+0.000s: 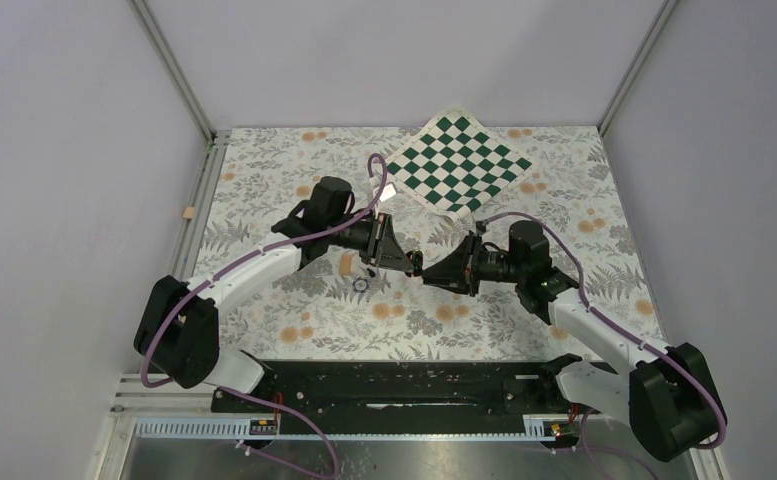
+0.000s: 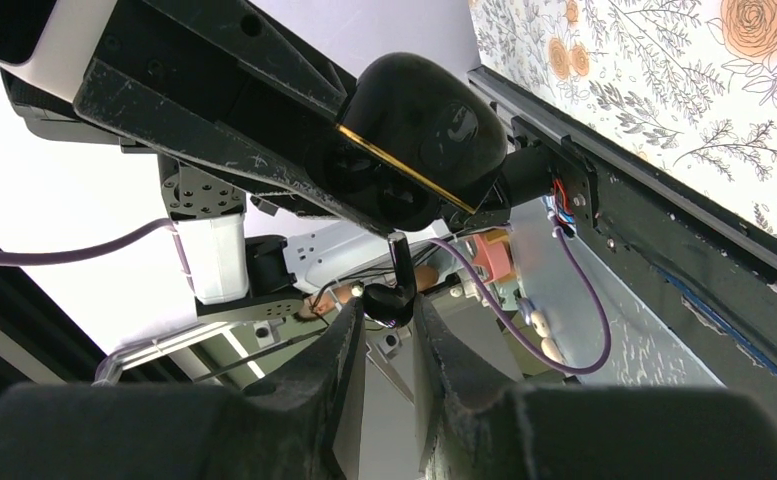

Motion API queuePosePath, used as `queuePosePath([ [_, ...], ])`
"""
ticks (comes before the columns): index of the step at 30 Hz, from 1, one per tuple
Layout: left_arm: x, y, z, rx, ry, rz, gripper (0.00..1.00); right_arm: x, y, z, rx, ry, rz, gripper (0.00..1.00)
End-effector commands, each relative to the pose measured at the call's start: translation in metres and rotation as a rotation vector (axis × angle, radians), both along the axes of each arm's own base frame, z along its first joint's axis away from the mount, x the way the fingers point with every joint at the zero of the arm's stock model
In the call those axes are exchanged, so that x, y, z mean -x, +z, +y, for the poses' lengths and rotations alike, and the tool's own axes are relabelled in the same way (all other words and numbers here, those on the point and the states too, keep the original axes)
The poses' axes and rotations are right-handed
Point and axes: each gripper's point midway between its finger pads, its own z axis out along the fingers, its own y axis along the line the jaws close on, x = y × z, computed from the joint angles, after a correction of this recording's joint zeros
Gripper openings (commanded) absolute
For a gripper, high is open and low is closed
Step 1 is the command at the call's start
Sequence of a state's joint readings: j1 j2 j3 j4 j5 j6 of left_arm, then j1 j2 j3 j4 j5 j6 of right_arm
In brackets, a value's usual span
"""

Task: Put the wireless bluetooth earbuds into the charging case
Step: Insert the left earbud into the left side groove of the charging case.

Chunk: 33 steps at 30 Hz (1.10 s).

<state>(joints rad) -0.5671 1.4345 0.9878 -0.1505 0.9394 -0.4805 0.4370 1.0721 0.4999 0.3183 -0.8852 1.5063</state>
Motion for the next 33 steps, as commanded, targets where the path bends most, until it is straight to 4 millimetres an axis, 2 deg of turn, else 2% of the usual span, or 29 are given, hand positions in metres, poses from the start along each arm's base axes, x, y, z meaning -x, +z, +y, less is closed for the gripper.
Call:
queuePosePath([
  [1, -0.004, 0.021, -0.004, 0.067, -0.017, -0.065, 0.00, -0.001, 0.023, 0.007, -0.060, 0.047, -0.056, 0.00],
  [6, -0.005, 0.024, -0.004, 0.078, -0.008, -0.072, 0.00, -0.001, 0.023, 0.011, -0.069, 0.052, -0.048, 0.00],
  [19, -0.004, 0.026, -0.001, 0.082, -0.005, -0.078, 0.00, 0.001, 0.008, 0.012, -0.058, 0.046, -0.008, 0.00],
  [33, -0.001, 0.036, 0.005, 0.083, -0.003, -0.177, 0.00, -0.001, 0.004, 0.013, -0.056, 0.046, 0.013, 0.00],
])
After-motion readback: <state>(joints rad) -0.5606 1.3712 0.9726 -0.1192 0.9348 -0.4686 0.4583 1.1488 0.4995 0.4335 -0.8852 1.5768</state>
